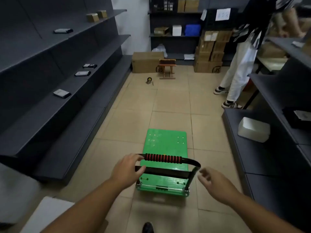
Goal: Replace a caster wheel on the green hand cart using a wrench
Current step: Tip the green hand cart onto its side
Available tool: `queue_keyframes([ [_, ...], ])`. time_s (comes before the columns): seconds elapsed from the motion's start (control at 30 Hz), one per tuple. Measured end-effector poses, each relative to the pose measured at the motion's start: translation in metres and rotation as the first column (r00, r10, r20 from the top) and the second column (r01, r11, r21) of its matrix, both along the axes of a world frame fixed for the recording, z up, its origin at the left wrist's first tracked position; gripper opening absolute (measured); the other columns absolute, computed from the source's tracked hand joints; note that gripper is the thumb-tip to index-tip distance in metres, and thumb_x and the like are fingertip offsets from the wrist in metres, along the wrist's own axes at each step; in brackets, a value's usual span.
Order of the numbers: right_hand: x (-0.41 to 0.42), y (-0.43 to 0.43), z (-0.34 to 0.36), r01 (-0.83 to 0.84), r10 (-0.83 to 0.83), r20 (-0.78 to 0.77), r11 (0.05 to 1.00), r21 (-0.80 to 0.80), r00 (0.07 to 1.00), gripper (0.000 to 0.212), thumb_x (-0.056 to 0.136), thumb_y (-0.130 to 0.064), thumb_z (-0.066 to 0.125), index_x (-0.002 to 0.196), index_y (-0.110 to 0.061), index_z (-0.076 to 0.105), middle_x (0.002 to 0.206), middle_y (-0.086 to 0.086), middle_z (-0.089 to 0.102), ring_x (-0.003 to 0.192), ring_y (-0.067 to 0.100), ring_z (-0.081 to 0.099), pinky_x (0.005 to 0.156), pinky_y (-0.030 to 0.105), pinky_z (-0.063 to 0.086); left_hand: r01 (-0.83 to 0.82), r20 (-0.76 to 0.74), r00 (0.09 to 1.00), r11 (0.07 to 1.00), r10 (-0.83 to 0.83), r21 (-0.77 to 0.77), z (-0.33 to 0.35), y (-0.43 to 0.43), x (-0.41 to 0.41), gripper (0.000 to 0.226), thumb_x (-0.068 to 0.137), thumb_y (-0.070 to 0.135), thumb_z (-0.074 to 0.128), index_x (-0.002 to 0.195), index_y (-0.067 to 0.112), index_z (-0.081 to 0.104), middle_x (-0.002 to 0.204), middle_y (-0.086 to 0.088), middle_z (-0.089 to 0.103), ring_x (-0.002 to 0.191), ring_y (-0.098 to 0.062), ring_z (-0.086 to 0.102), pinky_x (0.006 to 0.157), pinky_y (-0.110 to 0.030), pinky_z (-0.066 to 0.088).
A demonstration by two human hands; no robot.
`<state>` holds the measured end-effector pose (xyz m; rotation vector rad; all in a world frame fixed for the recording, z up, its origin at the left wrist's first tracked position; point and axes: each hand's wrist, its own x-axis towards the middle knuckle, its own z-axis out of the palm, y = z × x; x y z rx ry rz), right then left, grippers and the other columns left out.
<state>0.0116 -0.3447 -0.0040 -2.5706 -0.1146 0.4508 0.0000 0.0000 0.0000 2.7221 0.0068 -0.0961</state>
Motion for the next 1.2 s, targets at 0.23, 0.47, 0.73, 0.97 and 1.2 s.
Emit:
queue_keyframes([
  [0.23, 0.065, 0.076, -0.021, -0.135, 0.142, 0.115, 0.989, -0.064, 0.983, 0.034, 0.098, -0.052, 0.054, 0.124, -0.03, 0.056, 0.112, -0.012, 0.058, 0.102, 0.009, 0.054, 0.093, 0.032, 0.049, 0.064, -0.003, 0.998, 0.998, -0.064, 0.021, -0.042, 0.012, 0.069, 0.048, 0.098, 0.056, 0.056, 0.138, 0.03, 0.055, 0.128, 0.012, 0.057, 0.122, -0.01, 0.05, 0.105, -0.03, 0.039],
  [0.47, 0.098, 0.108, -0.064, -0.183, 0.203, 0.092, 0.965, -0.188, 0.975, 0.055, 0.099, -0.059, 0.049, 0.144, -0.029, 0.043, 0.13, -0.012, 0.052, 0.118, 0.01, 0.047, 0.104, 0.029, 0.036, 0.121, -0.074, 0.99, 0.992, -0.118, 0.04, -0.103, 0.033, 0.089, 0.061, 0.097, 0.064, 0.053, 0.147, 0.03, 0.046, 0.136, 0.013, 0.052, 0.125, -0.008, 0.047, 0.111, -0.029, 0.033],
  [0.73, 0.128, 0.146, -0.097, -0.347, 0.373, 0.041, 0.893, -0.287, 0.927, 0.067, 0.093, -0.065, 0.051, 0.147, -0.028, 0.037, 0.139, -0.01, 0.045, 0.128, 0.014, 0.041, 0.116, 0.034, 0.026, 0.152, -0.185, 0.971, 0.988, -0.15, -0.003, -0.154, 0.054, 0.105, 0.068, 0.093, 0.058, 0.063, 0.151, 0.03, 0.043, 0.144, 0.013, 0.05, 0.134, -0.009, 0.044, 0.118, -0.03, 0.029],
  [0.97, 0.143, 0.19, -0.126, -0.407, 0.429, -0.005, 0.853, -0.325, 0.903, 0.061, 0.087, -0.061, 0.062, 0.133, -0.024, 0.046, 0.121, -0.004, 0.054, 0.112, 0.021, 0.051, 0.103, 0.038, 0.038, 0.026, -0.26, 0.965, 0.998, -0.041, -0.062, -0.177, 0.057, 0.139, 0.028, 0.082, 0.031, 0.079, 0.108, 0.025, 0.071, 0.106, 0.005, 0.07, 0.101, -0.019, 0.064, 0.102, -0.027, 0.045],
  [1.2, 0.14, 0.195, -0.143, -0.33, 0.346, -0.015, 0.878, -0.348, 0.938, 0.027, 0.085, -0.051, 0.062, 0.083, -0.031, 0.044, 0.071, -0.011, 0.048, 0.062, 0.014, 0.049, 0.059, 0.027, 0.037, 0.184, -0.462, 0.878, 0.98, -0.127, 0.081, -0.162, 0.067, 0.149, 0.023, 0.085, 0.038, 0.071, 0.102, 0.024, 0.074, 0.098, -0.001, 0.072, 0.089, -0.022, 0.068, 0.073, -0.028, 0.048],
])
